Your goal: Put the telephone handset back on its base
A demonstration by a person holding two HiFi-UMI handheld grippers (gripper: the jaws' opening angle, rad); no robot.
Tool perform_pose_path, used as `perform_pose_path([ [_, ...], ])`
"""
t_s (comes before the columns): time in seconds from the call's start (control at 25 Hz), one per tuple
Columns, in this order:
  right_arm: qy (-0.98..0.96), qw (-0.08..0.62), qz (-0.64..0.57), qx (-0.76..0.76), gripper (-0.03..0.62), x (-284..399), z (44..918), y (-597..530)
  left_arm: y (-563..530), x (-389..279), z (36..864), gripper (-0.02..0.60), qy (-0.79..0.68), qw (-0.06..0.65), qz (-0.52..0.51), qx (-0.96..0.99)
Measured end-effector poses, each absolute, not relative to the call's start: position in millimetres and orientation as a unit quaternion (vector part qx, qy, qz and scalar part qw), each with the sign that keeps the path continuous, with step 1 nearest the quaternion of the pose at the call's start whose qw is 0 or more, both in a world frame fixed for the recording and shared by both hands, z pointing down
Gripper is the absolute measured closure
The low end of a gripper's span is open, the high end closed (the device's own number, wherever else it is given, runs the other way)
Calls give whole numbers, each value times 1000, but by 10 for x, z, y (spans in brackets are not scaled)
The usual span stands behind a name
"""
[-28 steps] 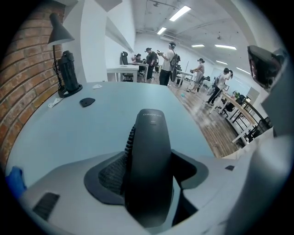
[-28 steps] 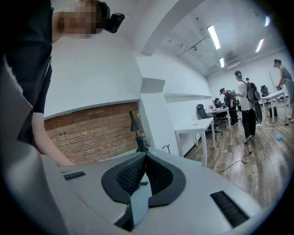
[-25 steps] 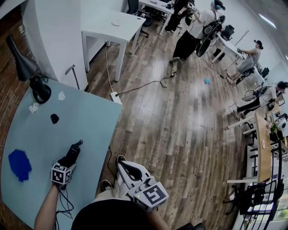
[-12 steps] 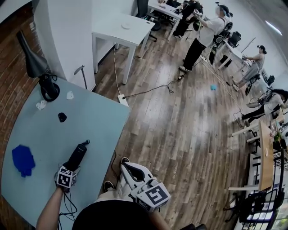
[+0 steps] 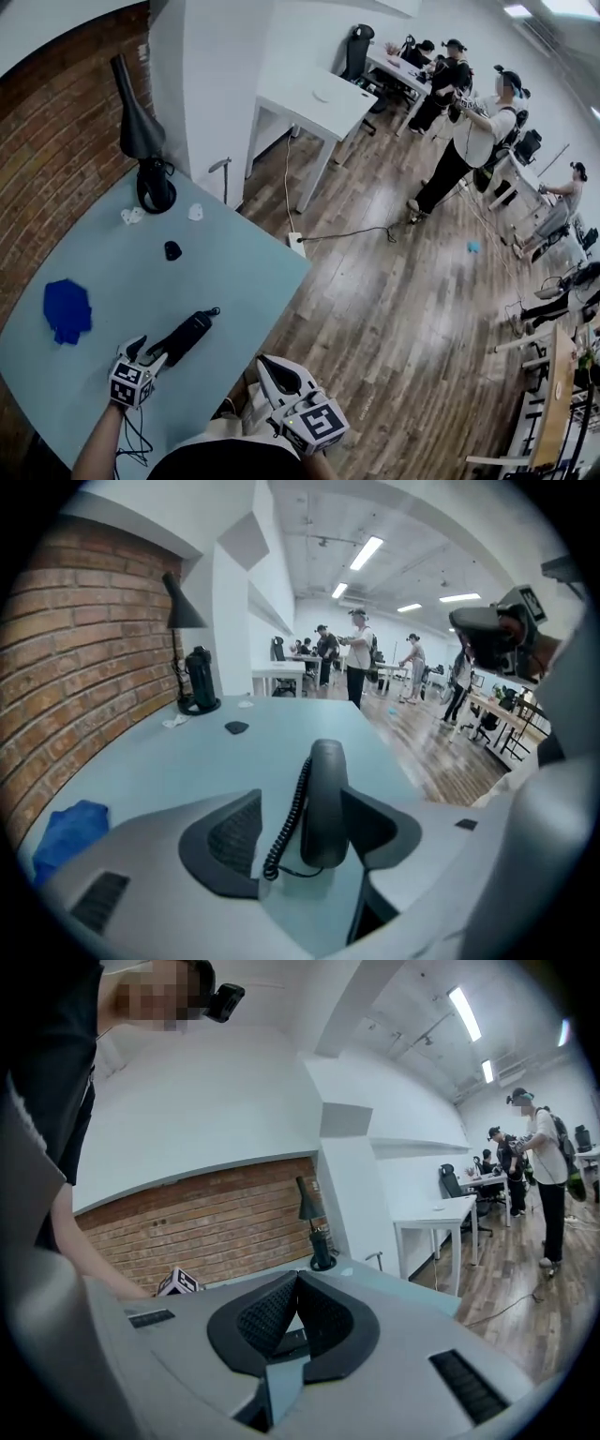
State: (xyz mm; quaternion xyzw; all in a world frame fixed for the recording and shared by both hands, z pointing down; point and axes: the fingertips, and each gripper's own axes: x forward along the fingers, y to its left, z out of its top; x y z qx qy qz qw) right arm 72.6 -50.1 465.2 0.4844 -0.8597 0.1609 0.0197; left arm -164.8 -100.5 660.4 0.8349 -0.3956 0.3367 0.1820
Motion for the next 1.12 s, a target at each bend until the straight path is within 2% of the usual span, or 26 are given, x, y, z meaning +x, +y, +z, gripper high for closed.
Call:
perform_pose_path([
  [0.04,-866,23,152,475,582,657,4616,-541,-988,-1681,6465,310,-403,180,313,841],
  [0.16,-887,37,118,445,582,430,4460,-649,-874,-1695,5930,395,-422,157,228,863],
  [0.36,-923,52,60,377,582,-177,4186,-825,-798,-1920,5116,472,-476,37,166,863],
  [0.76,-964,10,-50,261,582,-1251,3327,-870,-515,-2595,3763,477,-564,-27,24,825],
  [1.12,-970,-57,-132,196,582,-1754,2652,-454,-107,-2771,3127,477,-563,-97,-43,820],
])
